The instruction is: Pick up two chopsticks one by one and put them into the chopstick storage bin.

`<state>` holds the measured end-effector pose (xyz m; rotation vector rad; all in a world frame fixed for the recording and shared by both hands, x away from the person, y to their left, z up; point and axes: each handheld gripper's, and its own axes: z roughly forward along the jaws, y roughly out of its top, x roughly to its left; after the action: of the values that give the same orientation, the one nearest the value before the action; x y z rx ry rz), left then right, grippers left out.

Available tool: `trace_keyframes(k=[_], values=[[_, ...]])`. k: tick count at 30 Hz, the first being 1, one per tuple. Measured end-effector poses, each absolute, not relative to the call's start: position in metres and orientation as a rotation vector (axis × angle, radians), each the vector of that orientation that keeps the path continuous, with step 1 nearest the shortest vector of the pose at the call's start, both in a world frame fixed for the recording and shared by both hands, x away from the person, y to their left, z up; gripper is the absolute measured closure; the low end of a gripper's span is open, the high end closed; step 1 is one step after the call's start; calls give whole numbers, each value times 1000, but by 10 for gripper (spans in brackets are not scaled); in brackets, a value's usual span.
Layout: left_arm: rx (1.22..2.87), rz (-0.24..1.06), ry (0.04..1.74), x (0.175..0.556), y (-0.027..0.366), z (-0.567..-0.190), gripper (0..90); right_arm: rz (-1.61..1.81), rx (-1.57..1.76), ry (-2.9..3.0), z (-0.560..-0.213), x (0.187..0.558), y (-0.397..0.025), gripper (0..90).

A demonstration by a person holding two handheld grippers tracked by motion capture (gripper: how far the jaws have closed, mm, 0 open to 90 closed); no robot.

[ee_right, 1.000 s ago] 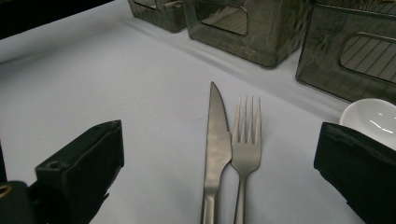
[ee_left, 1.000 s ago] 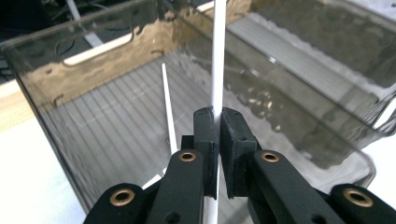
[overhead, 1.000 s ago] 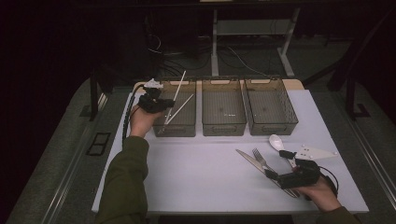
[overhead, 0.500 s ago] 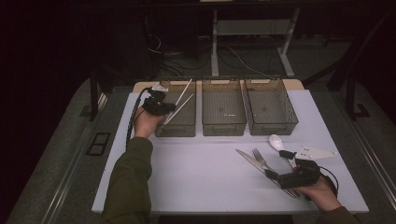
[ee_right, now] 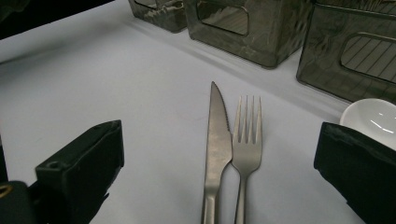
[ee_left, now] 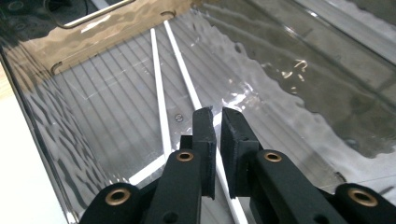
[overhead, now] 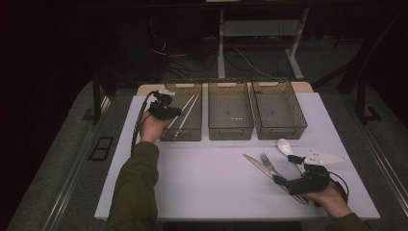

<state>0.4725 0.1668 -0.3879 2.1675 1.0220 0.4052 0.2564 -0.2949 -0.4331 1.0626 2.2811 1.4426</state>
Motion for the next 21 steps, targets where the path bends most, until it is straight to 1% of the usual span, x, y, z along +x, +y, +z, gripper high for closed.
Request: trace_keyframes(k=[6, 8, 10, 21], values=[[2116, 378, 993, 464, 167, -375, 758, 1440, 1063, 2282, -433, 256, -295, 18], [2092, 351, 976, 460, 167, -370, 723, 1440, 1063, 2282, -433, 256, -295, 17], [2079, 357, 958, 453, 167, -365, 686, 1438, 1062, 2282, -433, 256, -295, 17], [2005, 296, 852, 415, 163, -347, 519, 1435, 1060, 2284, -433, 257, -294, 17]])
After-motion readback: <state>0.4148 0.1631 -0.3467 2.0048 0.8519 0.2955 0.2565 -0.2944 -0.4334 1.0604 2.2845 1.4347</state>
